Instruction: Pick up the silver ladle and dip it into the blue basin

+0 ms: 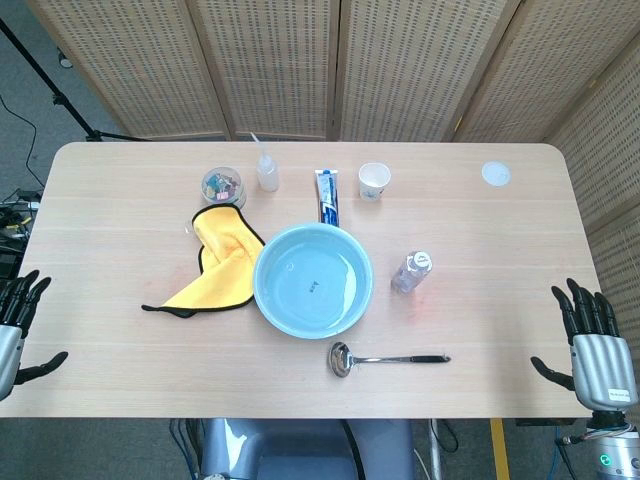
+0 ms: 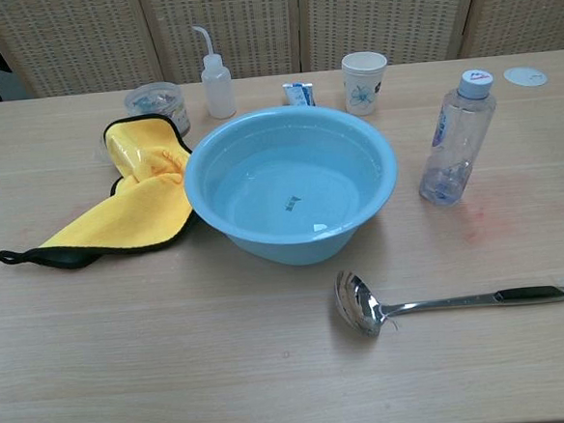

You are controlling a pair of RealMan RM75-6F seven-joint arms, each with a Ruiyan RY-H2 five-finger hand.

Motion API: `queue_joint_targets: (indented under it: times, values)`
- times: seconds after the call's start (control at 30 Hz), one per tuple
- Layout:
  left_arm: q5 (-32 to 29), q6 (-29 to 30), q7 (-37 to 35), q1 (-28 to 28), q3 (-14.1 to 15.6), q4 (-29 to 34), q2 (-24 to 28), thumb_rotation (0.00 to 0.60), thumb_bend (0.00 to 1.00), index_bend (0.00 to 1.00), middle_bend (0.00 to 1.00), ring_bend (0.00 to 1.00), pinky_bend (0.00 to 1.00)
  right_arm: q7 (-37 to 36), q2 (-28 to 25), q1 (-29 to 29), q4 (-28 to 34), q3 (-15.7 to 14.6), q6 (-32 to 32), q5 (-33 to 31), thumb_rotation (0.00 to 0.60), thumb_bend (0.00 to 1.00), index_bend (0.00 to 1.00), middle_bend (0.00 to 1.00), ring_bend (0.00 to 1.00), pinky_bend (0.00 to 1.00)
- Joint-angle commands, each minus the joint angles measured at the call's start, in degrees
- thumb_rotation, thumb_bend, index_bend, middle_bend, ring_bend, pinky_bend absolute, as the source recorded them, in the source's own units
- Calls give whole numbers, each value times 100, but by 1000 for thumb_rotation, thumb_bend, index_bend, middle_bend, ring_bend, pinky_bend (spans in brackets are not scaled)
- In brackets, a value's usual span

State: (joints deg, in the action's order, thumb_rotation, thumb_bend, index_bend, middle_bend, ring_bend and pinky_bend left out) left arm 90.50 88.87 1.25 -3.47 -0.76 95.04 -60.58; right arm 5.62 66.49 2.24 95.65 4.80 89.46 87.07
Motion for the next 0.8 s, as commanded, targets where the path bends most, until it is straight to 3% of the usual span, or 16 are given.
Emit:
queue_joint_targets:
  times: [0.03,0.37,0.53,0.6,0.7,0.77,0.8]
  values:
    - [-2,-7,-5,-1,1,0,2,600,0,0,0,0,0,2,-2,0,4,-5,-10,-4,600,0,0,0,0,0]
    - [-9,-10,7,2,-2,10,2,600,0,0,0,0,0,55,-6,31,99,-156,-179,111,600,0,0,0,0,0]
    - [-14,-68,-23,-20,5,2,19,600,0,0,0,0,0,271,165,129,-63,-399,-473,359,600,0,0,1,0,0]
    - [-10,-53,-56,-13,4,-3,29,600,0,0,0,0,0,352,254,174,-154,-436,-541,436,600,0,0,63,15,21]
    - [-40,-51,-116,-7,-7,-12,45,600,0,0,0,0,0,381,453,236,-414,-409,-522,543,600,0,0,323,228,284]
    - [-78,-72,-127,-15,-21,-13,49,600,0,0,0,0,0,287,579,299,-613,-380,-554,575,600,0,0,524,433,562]
    - [-96,-90,-121,-21,-27,-9,48,600,0,0,0,0,0,227,626,360,-707,-362,-632,567,600,0,0,577,484,632]
